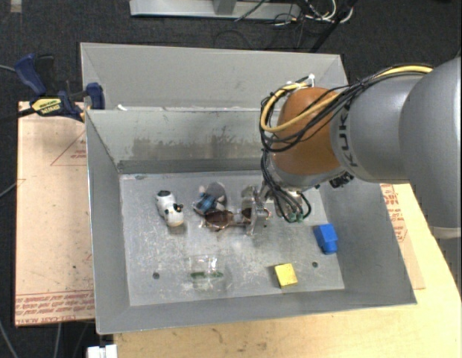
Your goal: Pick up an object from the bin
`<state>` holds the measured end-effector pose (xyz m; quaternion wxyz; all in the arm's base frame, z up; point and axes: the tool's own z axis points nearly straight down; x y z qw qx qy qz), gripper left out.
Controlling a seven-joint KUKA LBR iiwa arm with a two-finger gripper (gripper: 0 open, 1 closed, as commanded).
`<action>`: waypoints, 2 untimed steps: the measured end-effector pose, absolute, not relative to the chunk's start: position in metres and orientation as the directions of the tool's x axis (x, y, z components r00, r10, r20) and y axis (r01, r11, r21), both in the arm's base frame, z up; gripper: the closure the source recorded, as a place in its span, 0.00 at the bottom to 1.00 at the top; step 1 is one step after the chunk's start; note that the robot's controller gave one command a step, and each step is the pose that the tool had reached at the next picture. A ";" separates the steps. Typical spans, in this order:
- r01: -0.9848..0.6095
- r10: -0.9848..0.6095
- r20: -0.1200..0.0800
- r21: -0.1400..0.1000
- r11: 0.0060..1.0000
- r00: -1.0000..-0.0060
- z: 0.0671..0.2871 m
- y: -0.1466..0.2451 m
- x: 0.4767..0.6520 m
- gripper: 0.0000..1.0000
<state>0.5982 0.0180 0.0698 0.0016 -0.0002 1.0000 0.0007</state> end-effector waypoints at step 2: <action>0.000 0.000 0.008 0.001 1.000 -1.000 0.084 0.018 0.595 1.00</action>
Offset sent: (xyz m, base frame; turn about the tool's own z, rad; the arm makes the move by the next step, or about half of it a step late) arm -0.0001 -0.0001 0.1051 0.0000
